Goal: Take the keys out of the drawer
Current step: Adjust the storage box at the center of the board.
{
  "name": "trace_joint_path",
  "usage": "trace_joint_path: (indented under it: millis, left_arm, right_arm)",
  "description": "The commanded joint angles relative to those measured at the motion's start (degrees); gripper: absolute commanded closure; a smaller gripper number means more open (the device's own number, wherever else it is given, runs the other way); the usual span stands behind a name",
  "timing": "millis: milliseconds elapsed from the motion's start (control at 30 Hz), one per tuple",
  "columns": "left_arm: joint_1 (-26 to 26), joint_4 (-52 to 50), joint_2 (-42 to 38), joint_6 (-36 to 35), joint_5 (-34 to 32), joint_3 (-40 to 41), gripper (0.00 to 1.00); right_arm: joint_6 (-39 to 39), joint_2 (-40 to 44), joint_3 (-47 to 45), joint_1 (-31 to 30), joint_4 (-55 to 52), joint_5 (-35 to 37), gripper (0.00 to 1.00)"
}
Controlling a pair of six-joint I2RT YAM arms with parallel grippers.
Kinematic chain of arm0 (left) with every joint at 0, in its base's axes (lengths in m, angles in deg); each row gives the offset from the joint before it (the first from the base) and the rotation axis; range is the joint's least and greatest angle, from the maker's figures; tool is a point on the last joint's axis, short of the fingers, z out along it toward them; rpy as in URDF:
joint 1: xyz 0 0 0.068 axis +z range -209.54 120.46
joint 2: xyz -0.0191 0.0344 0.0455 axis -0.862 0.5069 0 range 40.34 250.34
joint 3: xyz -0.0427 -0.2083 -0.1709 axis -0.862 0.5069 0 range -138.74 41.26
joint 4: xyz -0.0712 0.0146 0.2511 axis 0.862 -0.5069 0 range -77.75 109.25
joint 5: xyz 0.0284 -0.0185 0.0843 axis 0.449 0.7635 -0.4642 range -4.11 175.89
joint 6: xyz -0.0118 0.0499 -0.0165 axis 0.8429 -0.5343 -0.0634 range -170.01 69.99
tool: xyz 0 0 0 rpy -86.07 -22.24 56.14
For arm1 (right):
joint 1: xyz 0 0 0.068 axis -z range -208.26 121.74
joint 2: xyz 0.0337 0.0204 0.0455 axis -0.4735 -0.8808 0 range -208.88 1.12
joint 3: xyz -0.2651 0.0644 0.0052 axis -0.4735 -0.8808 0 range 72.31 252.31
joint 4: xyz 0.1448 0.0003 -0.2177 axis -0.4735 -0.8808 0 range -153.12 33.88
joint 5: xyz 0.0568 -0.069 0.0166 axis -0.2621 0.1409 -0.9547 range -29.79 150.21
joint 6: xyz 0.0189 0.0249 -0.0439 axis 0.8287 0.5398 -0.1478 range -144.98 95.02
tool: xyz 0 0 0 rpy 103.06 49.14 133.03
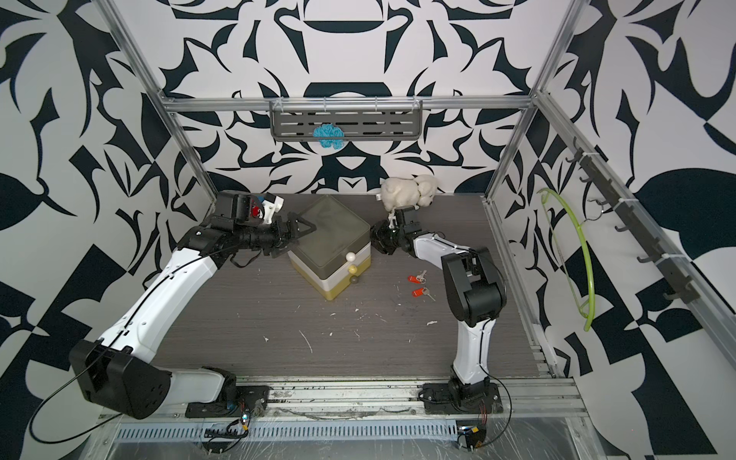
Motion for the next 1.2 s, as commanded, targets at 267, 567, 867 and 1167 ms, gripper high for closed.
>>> trace_joint_path:
  millis: [267,567,867,1167]
  left_arm:
    - [1.1,0.9,0.5,-0.9,2.2,1.1,0.01]
    - [1.1,2.3,3.4,-0.2,3.9,-1.8,0.01]
    - [1.1,2.5,2.3,0.3,4.1,-3.1,0.01]
    - [-0.8,4.9,4.0,1.6,5.4,-2.5,0.01]
  right_arm:
    - [-1.1,7.4,-8.7,-5.7,-0.2,1.1,0.52]
    - [-4.1,15.1,-12.8,1.8,-4.6,5.1,0.48]
    - [-4.4,33.9,-24.9,1.6,-12.6,7.5,0.47]
    - [2.0,37.4,-32.1,-20.5,-3.1,13.4,0.38]
